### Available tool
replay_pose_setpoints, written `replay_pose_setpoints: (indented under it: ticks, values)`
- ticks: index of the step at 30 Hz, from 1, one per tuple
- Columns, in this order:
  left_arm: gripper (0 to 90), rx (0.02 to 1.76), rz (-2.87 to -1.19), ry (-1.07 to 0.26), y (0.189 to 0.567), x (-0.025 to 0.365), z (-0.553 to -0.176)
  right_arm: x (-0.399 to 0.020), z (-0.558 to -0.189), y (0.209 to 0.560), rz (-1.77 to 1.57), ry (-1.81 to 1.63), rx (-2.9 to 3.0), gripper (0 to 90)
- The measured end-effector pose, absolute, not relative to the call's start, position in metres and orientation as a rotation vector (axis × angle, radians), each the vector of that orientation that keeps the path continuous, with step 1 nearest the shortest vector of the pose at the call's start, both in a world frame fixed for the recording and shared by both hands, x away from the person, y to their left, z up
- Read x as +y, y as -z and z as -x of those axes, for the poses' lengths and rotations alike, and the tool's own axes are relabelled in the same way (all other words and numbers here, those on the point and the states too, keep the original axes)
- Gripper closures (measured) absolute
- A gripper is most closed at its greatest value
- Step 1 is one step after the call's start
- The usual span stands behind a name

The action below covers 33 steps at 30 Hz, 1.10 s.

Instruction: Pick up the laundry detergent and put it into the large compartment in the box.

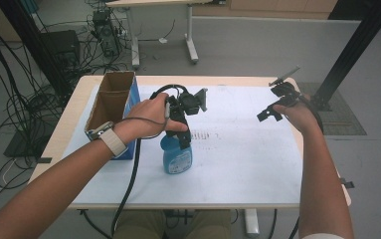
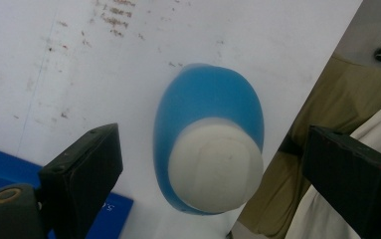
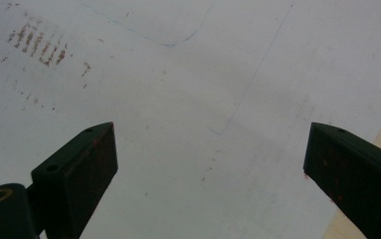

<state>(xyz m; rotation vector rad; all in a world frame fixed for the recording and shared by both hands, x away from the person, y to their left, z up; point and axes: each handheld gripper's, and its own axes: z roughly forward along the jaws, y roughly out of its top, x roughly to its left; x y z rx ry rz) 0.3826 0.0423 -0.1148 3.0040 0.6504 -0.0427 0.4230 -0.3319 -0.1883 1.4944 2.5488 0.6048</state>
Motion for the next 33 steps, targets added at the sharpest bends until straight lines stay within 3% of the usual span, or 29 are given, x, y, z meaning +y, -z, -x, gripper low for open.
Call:
replay_pose_setpoints:
  ticks: [33]
  values:
    - [13.7,0.606,-3.022,-0.009,0.144,0.035,-0.376,-0.329,-0.423,0.19,-1.491,-0.606,2.555,6.6]
